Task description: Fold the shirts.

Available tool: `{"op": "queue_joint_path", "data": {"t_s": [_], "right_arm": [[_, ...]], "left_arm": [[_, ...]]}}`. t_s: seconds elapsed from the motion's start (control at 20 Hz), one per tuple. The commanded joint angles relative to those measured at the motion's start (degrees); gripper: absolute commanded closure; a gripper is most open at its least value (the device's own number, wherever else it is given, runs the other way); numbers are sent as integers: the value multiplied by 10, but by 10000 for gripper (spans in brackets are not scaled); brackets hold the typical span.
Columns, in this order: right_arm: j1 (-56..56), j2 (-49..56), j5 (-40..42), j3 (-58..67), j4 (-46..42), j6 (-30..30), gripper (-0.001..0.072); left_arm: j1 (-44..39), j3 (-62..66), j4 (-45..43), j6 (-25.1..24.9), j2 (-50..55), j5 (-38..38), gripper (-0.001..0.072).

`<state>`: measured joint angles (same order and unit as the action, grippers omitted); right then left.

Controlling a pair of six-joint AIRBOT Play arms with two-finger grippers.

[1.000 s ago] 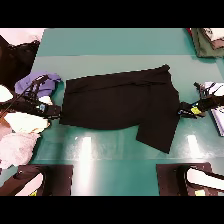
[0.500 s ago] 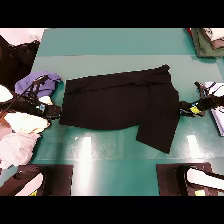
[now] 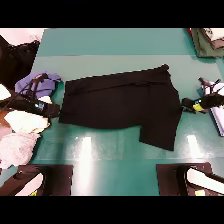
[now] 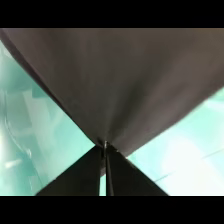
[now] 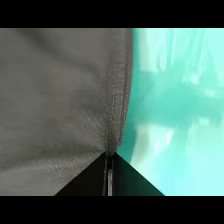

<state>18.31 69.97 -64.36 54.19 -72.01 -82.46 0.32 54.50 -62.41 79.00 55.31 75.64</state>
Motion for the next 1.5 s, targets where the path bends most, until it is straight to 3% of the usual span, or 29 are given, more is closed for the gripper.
{"op": "queue_joint_path", "data": {"t_s": [0.0,0.25,0.4,0.6,1.0,1.15,1.35,1.45], "right_arm": [[0,-77,9,61,33,11,695],[0,-183,97,243,123,19,695],[0,-228,143,353,123,28,695],[0,-269,138,455,118,45,695],[1,-273,25,619,28,44,696],[1,-232,-39,685,4,21,696],[1,-154,-146,693,-16,-46,697],[1,-114,-197,650,-16,-63,697]], "left_arm": [[0,91,15,12,-2,-2,682],[0,380,27,18,-2,-27,682],[0,557,27,18,-2,-63,682],[0,711,31,22,-10,-80,682],[0,711,60,37,-82,-104,681],[0,700,56,38,-84,-71,682],[0,553,-2,66,-82,30,682],[0,448,-51,66,-75,36,682]]}}
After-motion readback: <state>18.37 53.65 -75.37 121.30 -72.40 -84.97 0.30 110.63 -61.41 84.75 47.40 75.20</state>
